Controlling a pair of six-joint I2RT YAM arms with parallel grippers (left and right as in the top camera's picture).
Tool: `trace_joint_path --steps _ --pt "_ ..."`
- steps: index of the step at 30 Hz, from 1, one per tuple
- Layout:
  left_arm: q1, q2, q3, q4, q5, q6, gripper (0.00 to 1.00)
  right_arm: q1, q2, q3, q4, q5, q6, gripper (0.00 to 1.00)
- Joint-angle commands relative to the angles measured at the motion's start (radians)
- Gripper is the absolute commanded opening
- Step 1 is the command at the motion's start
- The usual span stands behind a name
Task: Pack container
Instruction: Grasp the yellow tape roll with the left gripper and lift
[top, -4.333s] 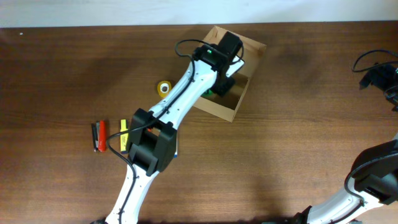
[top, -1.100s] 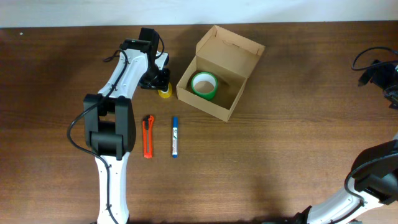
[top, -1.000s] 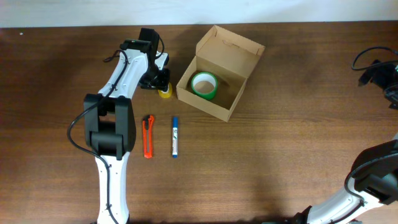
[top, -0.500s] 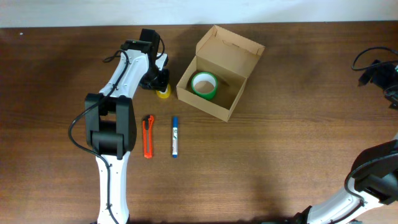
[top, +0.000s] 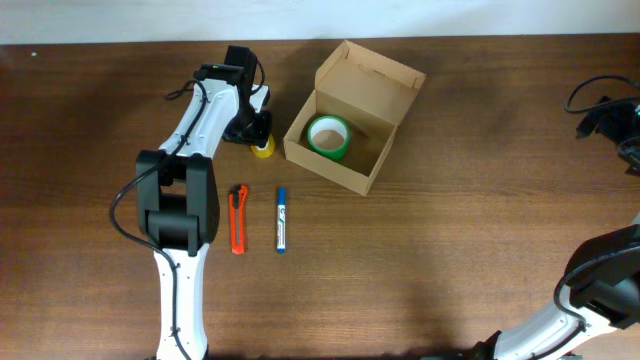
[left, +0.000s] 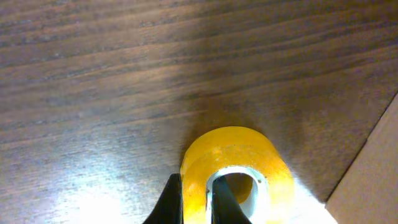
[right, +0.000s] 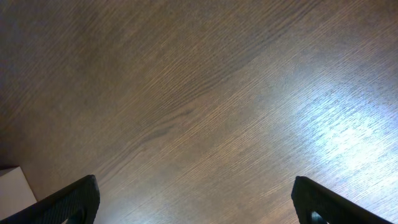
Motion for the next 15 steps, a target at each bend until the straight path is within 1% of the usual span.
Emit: trace_joint_path --steps 1,4,10,12,15 --pt "0.0 0.021 0.06 -0.043 -0.016 0.046 0.02 0.002 0.015 -0.004 -0.004 -0.013 -0.007 0.99" --pt "0.0 0.021 0.158 -0.097 -0.06 0.069 0.02 0.002 0.015 -0.004 -0.003 -0.013 -0.007 0.99" --pt "0.0 0.021 0.409 -0.202 -0.071 0.14 0.02 0.002 0.015 -0.004 -0.005 -0.013 -0.007 0.99" --pt "-0.002 0.021 0.497 -0.245 -0.071 0.187 0.02 0.002 0.015 -0.004 -0.005 -0.013 -0.006 1.0" --pt "-0.019 0.021 0.638 -0.332 -0.071 0.315 0.01 0.002 0.015 -0.004 -0.005 -0.013 -0.006 0.99"
